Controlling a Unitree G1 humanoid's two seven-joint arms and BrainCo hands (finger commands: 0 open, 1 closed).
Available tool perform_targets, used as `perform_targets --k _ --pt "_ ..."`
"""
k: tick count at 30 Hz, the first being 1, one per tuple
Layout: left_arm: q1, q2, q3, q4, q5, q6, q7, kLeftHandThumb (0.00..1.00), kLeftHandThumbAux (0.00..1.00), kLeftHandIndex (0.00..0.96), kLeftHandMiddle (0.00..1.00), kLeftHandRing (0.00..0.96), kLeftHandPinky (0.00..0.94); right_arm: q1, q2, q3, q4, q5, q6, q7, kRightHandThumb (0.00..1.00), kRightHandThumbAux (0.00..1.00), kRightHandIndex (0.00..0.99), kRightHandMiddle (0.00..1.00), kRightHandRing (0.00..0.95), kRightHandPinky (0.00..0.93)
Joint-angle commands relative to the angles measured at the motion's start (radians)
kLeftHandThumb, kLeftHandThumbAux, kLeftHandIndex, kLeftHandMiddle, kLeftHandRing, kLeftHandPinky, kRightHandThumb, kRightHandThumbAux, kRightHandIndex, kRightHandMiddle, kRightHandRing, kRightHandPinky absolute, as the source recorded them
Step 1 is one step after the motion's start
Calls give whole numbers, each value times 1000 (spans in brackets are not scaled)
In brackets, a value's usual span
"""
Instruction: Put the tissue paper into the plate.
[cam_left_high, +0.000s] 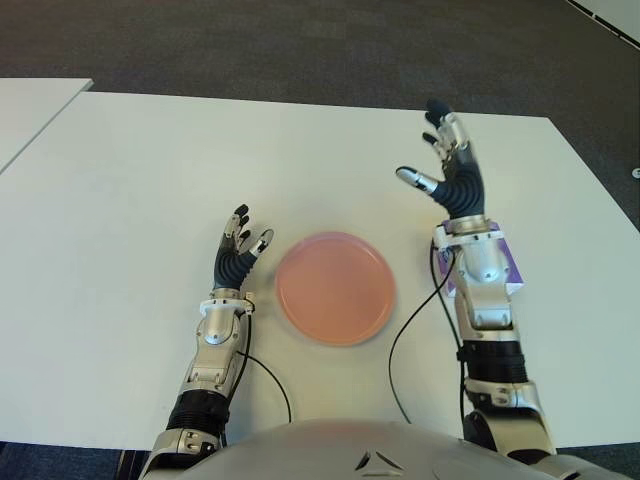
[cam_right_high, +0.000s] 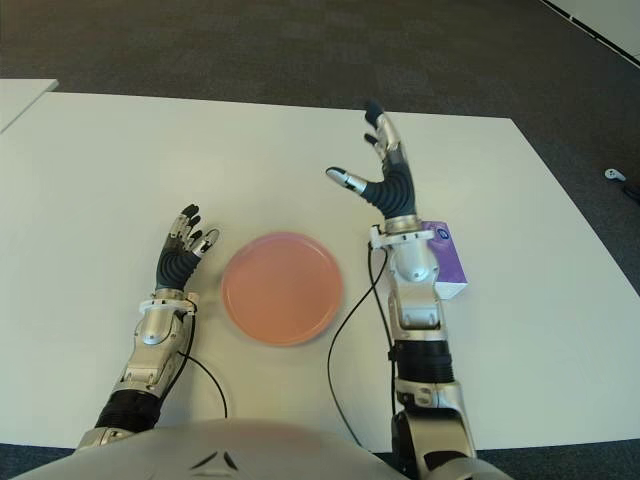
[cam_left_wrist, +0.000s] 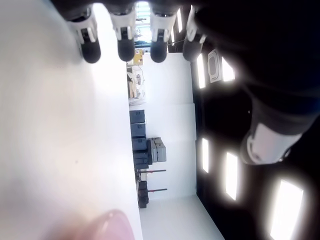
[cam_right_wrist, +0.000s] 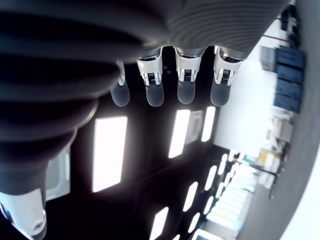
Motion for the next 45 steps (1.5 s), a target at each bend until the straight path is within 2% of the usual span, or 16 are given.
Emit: perform_targets --k 1,7,14,21,23,24,26,27,30,32,33,34,37,38,43,45 --pt "13 -12 -2 35 12 9 21 0 565 0 0 0 0 -53 -65 -19 -13 -20 -9 29 149 616 0 0 0 0" --pt "11 -14 0 42 14 9 28 0 560 0 0 0 0 -143 -150 -11 -66 -55 109 94 168 583 0 0 0 0" --pt "15 -11 -1 45 16 3 25 0 558 0 0 0 0 -108 -213 -16 -185 -137 207 126 164 503 0 0 0 0" --pt "18 -13 0 47 13 -5 25 0 551 0 0 0 0 -142 -380 -33 -309 -301 370 245 143 435 0 1 0 0" --pt "17 -13 1 49 12 -5 25 0 551 0 0 0 0 -143 -395 -24 -317 -322 392 262 151 409 0 5 0 0" --pt "17 -14 1 49 11 -6 25 0 551 0 0 0 0 -142 -389 -27 -313 -264 380 287 152 406 0 5 0 0" --pt "19 -14 2 49 8 -7 22 0 556 0 0 0 0 -142 -359 -42 -290 -64 336 371 149 443 0 2 0 7" --pt "20 -14 2 48 3 -4 17 0 558 0 0 0 0 -143 -371 -42 -287 -12 341 416 147 457 0 1 0 15" --pt "22 -12 3 46 -6 2 6 0 562 0 0 0 0 -146 -440 -32 -293 16 390 507 139 475 0 0 0 30" --pt "23 -10 2 44 -10 5 1 0 564 0 0 0 0 -148 -459 -31 -295 24 404 532 130 486 0 0 0 41" --pt "23 -9 2 43 -12 7 -2 0 565 0 0 0 0 -119 -499 -18 -267 -51 337 519 129 487 0 0 0 43" --pt "24 -7 2 42 -14 9 -5 0 565 0 0 0 0 -97 -529 -8 -246 -107 287 510 193 472 0 0 0 27" --pt "23 -5 3 41 -18 12 -9 0 567 0 0 0 0 -57 -576 18 -190 -220 206 472 272 453 0 0 0 8" --pt "23 -5 3 41 -20 13 -10 0 566 0 0 0 0 -43 -587 29 -165 -263 185 450 329 397 0 0 0 5" --pt "18 -1 7 43 -29 20 -17 0 565 0 0 0 0 -9 -611 70 -93 -360 90 397 401 280 0 0 0 0" --pt "15 -1 10 45 -42 25 -26 0 568 0 0 0 0 -14 -644 92 -12 -393 -6 370 394 249 0 0 0 0"
